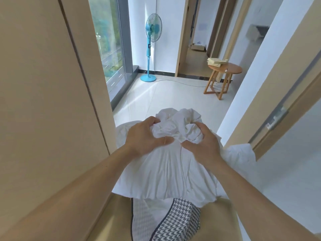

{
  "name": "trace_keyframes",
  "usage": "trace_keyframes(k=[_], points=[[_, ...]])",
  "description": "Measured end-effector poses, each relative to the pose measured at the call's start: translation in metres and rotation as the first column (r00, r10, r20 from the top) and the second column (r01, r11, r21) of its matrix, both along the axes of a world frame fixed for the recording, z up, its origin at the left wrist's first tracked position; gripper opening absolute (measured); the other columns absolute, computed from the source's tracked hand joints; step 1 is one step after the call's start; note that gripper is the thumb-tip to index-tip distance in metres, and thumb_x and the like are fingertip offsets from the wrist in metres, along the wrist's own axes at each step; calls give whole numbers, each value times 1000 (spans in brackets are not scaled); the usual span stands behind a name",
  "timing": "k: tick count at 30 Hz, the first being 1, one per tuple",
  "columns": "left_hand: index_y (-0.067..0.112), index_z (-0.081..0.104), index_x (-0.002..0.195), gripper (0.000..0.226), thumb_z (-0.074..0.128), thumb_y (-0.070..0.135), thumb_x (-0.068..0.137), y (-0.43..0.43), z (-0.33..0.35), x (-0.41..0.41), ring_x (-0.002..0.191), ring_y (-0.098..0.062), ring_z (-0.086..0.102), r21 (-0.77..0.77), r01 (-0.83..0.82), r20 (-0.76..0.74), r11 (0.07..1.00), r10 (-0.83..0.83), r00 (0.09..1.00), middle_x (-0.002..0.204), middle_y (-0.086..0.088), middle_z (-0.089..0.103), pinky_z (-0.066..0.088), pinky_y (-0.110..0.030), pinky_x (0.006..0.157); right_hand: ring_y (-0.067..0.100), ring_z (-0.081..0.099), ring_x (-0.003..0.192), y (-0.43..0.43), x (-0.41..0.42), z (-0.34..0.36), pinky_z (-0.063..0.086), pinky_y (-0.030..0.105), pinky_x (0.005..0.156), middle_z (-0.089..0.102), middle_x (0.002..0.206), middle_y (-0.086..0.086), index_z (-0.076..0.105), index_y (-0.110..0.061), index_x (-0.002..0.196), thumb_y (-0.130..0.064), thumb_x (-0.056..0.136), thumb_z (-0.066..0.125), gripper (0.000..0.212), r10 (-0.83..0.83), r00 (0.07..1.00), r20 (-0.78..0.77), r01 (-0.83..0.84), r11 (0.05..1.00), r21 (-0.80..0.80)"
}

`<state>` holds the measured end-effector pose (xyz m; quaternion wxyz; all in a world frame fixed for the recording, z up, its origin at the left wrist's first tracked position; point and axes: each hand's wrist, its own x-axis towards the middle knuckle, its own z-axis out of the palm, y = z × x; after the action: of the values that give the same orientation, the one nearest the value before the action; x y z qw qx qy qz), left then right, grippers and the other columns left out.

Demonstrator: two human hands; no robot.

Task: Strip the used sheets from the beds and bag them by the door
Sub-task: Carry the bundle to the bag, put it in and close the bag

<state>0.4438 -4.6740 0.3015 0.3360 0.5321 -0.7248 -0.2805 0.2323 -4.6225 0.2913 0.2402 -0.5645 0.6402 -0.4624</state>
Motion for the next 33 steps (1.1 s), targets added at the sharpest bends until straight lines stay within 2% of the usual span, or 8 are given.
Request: trace_keyframes(k=[4,10,22,24,26,29,31,33], points=[[51,51,91,55,76,77,50,-59,-64,-34,80,2,62,127,-43,-29,991,47,998,86,28,64,53,-35,76,-6,60,87,-74,-37,-58,52,30,73,61,95,-36,50,-69,96,-61,50,72,52,61,998,-22,-59,994,87],[43,56,97,59,80,69,51,-116,-187,-81,84,3,64,404,-86,-98,911,136,986,90,18,68,55,-33,78,11,61,94,-150,-87,-168,50,38,79,64,99,-20,44,-69,97,-57,53,68,52,184,971,-156,-132,947,291],[44,57,111,62,85,59,58,-119,-399,-81,99,-7,65,705,-47,-130,708,193,973,106,13,69,54,-48,89,20,60,99,-170,-84,-345,46,39,83,66,100,-12,63,-40,110,-45,58,66,52,344,880,-326,-135,841,523],[40,56,118,73,82,66,55,-118,-419,-70,103,-10,63,730,-80,-59,679,179,982,111,10,66,53,-48,90,23,59,98,-170,-74,-366,44,39,82,66,98,-8,64,-38,110,-39,60,73,52,359,876,-321,-136,824,550],[36,50,133,93,70,80,54,-122,-433,-60,118,-16,54,744,-112,124,659,28,992,123,6,59,47,-47,98,23,59,99,-169,-66,-384,42,38,81,65,98,-7,64,-37,111,-34,61,78,52,387,866,-317,-144,799,584],[37,41,142,100,37,92,60,-121,-441,-43,140,-23,28,642,-140,447,754,-220,867,141,3,44,24,-51,114,24,60,100,-165,-56,-402,40,38,83,67,100,-4,64,-35,113,-34,63,78,52,453,827,-333,-167,763,624],[37,38,145,95,27,89,66,-115,-444,-24,148,-22,9,522,-230,576,822,-141,805,154,2,31,10,-55,118,25,60,100,-162,-51,-408,38,38,83,67,100,-4,65,-36,114,-35,64,78,52,473,810,-347,-171,756,631],[32,29,150,95,30,85,72,-107,-452,3,149,-31,-1,416,-400,749,817,-59,659,161,-6,18,8,-59,115,25,60,98,-162,-48,-412,39,39,82,67,97,-5,65,-36,112,-34,63,79,51,465,813,-350,-164,760,628]])
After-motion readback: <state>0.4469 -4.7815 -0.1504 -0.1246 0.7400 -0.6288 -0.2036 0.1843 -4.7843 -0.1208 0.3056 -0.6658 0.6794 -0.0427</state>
